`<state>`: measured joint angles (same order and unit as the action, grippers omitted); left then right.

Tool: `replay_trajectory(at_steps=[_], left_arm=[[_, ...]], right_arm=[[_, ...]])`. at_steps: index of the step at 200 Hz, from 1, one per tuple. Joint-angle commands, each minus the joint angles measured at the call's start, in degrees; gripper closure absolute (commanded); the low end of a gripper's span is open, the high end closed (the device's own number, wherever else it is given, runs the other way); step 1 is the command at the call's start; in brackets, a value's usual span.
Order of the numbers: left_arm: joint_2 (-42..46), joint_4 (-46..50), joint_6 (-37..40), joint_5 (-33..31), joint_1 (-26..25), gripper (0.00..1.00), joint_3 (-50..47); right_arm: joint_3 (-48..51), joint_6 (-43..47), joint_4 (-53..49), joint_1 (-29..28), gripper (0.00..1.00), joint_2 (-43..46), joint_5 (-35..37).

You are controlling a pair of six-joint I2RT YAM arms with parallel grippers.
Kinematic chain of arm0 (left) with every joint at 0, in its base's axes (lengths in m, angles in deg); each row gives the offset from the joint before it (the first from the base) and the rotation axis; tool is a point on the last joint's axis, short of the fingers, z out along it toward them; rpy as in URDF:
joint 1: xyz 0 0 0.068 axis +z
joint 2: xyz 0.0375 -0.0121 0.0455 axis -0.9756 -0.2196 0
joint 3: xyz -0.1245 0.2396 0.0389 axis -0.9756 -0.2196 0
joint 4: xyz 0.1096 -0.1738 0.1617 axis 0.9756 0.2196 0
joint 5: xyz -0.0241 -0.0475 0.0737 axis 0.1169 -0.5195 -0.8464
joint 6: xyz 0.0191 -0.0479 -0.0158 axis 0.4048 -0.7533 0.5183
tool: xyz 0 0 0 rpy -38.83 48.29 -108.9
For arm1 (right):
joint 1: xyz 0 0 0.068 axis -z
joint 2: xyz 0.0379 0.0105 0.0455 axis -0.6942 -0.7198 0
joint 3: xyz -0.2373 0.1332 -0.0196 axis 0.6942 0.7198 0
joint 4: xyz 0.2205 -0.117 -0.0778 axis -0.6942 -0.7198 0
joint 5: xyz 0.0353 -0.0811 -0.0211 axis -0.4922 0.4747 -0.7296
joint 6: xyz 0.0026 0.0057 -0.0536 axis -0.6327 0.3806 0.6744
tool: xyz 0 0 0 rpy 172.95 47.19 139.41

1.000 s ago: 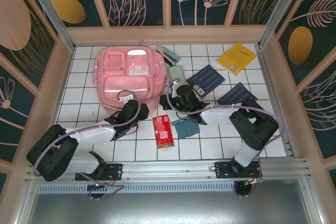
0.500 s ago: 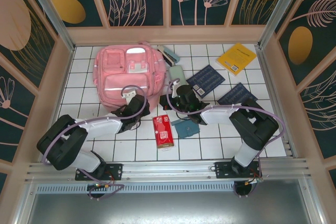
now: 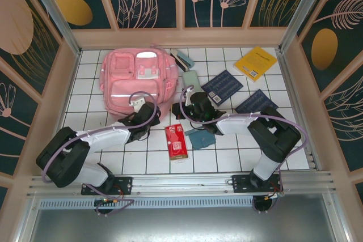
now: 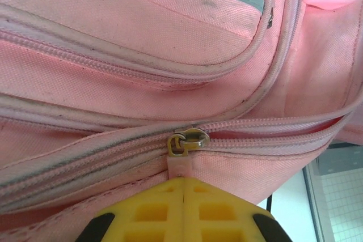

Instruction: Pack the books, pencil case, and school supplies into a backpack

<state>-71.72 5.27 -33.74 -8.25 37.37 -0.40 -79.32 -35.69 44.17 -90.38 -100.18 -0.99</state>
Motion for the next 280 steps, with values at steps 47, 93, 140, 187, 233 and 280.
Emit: replay_trajectory(at_steps=[47,93,140,187,233,280], left_arm=[[16.06,7.78,-0.96,0.49,1.03,0.6,-3.05],[20.28,12.3,-1.16,3.23,7.74,0.46,-2.35],[23.02,14.04,2.02,6.1,16.37,0.05,-2.39],[24.87,15.74,5.75,6.66,19.07,0.02,-1.13],[27.72,16.09,7.41,6.93,19.2,0.02,-1.52],[28.63,15.21,8.07,7.42,19.26,0.02,-2.18]], right_arm=[[-3.07,4.16,-2.39,-4.15,0.98,0.71,2.73],[-11.0,9.11,-9.17,-8.19,0.98,-3.18,3.02],[-20.48,9.96,-17.4,-12.16,0.98,-11.2,6.21],[-28.1,7.99,-24.88,-13.97,0.96,-18.23,10.96],[-32.18,8.18,-31.12,-14.09,0.95,-20.71,16.83],[-36.0,11.13,-38.86,-16.27,0.86,-19.23,22.19]])
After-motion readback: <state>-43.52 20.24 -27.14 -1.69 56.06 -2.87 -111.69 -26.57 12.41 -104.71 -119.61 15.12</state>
